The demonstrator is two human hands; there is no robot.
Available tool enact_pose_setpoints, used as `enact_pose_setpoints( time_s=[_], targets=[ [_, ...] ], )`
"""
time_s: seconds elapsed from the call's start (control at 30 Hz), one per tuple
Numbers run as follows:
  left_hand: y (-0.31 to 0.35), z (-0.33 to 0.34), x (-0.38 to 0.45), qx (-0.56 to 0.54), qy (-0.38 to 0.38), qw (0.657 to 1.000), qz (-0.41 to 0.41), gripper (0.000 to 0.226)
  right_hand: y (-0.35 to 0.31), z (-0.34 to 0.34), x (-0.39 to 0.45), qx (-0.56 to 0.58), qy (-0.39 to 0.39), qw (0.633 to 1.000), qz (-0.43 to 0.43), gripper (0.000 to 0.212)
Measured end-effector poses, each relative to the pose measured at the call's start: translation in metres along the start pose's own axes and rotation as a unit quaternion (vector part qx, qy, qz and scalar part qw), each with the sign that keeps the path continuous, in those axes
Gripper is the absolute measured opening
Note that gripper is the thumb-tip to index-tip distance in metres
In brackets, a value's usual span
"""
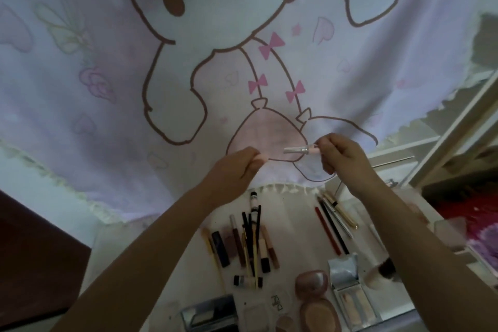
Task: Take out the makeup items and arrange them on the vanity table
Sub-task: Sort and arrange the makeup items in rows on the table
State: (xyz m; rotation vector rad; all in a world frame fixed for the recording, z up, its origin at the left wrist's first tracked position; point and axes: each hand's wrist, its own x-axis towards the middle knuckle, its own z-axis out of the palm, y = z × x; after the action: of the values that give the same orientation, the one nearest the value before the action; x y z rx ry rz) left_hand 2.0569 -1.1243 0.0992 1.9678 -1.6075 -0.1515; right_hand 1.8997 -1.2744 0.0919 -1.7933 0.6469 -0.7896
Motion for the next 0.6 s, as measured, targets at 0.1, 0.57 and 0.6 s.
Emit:
enact_pose_setpoints(
  time_s=[0.1,0.57,0.6],
  targets=[
    [0.004,0.002,0.001,-0.017,0.002,1.000,0.026,0.026,-0.001,0.006,-0.005,0.012,-0.019,1.000,0.003,0.027],
    [0.003,0.035,-0.001,-0.135,-0.098,0.986,-0.027,0.023,0.005,0.025,-0.024,-0.067,-0.105,0.989,0.081,0.028],
    [0.002,0.041,0.000,-0.151,-0.113,0.981,-0.051,0.021,0.010,0.026,-0.025,-0.067,-0.109,0.987,0.096,0.026]
  ],
)
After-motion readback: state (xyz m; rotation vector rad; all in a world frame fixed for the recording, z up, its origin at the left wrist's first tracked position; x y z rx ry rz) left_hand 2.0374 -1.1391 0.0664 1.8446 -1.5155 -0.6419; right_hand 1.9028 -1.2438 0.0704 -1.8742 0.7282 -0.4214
